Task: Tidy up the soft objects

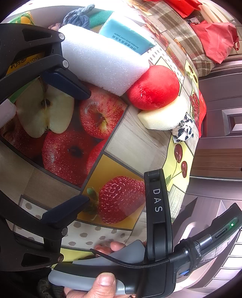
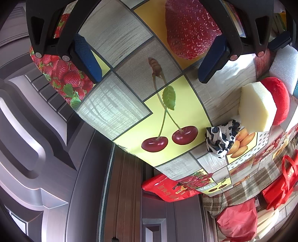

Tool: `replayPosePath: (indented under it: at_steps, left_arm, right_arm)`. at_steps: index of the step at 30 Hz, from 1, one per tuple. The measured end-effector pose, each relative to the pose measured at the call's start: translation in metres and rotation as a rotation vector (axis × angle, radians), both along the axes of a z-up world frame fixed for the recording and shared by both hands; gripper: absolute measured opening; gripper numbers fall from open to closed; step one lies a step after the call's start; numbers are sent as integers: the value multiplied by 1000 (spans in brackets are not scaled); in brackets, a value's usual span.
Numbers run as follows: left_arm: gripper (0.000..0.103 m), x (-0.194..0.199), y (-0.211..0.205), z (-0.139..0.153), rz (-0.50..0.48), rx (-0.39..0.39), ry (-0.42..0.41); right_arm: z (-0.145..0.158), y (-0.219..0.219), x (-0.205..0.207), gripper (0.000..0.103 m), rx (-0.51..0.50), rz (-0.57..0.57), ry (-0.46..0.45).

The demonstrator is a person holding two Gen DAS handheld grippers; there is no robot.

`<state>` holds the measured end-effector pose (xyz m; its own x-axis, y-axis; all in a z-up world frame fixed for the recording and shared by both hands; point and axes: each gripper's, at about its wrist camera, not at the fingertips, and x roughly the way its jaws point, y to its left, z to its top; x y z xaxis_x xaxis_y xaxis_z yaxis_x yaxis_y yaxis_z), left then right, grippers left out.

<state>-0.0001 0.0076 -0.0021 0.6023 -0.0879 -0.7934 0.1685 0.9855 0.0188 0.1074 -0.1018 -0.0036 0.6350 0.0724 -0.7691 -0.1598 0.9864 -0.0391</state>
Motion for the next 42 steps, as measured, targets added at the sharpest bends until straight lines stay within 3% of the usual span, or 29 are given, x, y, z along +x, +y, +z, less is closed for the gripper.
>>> replayPosePath:
  at_steps: [42]
  left_arm:
    - [102, 5, -2, 0, -20, -2, 0]
  right_arm:
    - [1, -2, 1, 103, 14, 6, 2]
